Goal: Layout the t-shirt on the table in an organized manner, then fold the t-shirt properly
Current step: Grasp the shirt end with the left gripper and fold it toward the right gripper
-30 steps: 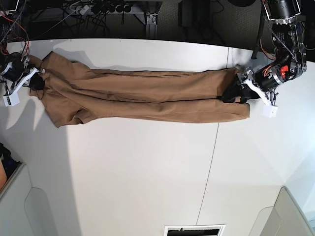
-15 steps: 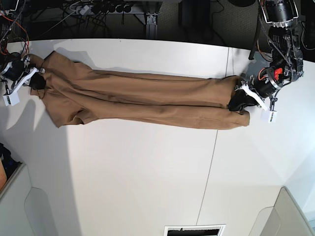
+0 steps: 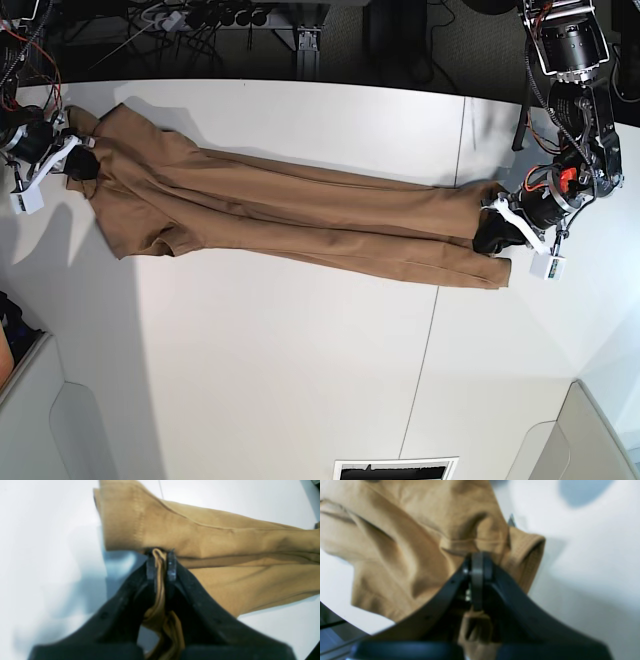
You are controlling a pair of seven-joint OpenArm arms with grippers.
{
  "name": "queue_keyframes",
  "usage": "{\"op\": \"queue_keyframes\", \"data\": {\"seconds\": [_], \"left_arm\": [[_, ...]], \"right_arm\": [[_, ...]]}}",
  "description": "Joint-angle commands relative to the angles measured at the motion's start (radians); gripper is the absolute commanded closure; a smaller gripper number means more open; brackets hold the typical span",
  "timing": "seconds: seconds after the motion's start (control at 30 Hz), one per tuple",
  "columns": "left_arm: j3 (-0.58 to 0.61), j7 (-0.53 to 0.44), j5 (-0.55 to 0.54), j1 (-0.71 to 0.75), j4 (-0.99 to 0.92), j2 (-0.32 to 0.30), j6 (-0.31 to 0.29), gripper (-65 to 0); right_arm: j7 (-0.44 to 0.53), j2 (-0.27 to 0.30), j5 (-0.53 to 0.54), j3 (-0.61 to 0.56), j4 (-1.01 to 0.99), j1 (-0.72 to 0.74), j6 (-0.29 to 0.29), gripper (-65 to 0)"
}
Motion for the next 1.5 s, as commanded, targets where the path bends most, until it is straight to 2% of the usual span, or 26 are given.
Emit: {"op": "queue_keyframes", "data": {"seconds": [0.0,0.03,0.07,0.27,0.47,0.6,0.7,0.87,0.97,1.1,1.23,1.33,1.47], "left_arm": [[-0.006,-0.026,-0.002,-0.026,0.014,-0.017,-0.003,0.0],[-0.006,-0.026,0.008,-0.031,0.014,-0.018,-0.003,0.0],[-0.006,-0.03,0.013,-0.035,0.014,-0.021,-0.003,0.0],[-0.006,-0.055,0.053,-0.062,0.014,-0.073,-0.002,0.0],[-0.006,-0.055,0.053,-0.098,0.014,-0.14,0.001,0.0],[-0.003,-0.017,-0.016,-0.104,0.042,-0.15,0.0,0.0],[0.023,0.043,-0.119,-0.104,0.101,-0.129,0.0,0.0],[0.174,0.082,-0.133,-0.083,0.256,-0.055,-0.001,0.0],[0.307,0.082,-0.098,-0.074,0.291,-0.004,0.0,0.0],[0.454,0.08,0.031,-0.073,0.283,0.075,0.0,0.0],[0.538,0.047,0.101,-0.073,0.235,0.117,0.0,0.0],[0.562,-0.006,0.124,-0.074,0.178,0.122,0.0,0.0],[0.563,-0.026,0.108,-0.074,0.148,0.122,0.013,-27.9]], "right_arm": [[-0.006,0.019,0.001,0.004,0.029,0.006,-0.003,-14.1],[-0.006,0.019,0.001,0.004,0.048,0.006,-0.003,-17.9],[-0.007,0.019,0.0,0.004,0.068,0.006,-0.003,-19.0],[-0.037,0.019,-0.011,0.004,0.196,0.006,-0.004,-18.9],[-0.036,0.016,-0.016,0.005,0.215,0.006,-0.004,-18.9],[-0.036,0.001,-0.027,0.006,0.215,0.006,-0.005,-18.9],[-0.032,-0.017,-0.028,0.006,0.215,0.006,-0.005,-18.9],[-0.032,-0.059,-0.04,0.006,0.215,0.006,-0.004,-18.9],[-0.032,-0.069,-0.057,0.006,0.215,0.006,-0.005,-18.9],[-0.031,-0.069,-0.081,0.006,0.215,0.006,-0.005,-18.9],[-0.027,-0.069,-0.079,0.006,0.215,0.006,-0.005,-18.9],[-0.024,-0.069,-0.079,0.006,0.215,0.006,-0.005,-19.0],[0.0,-0.069,-0.079,0.013,0.215,0.006,-0.013,-20.3]]}}
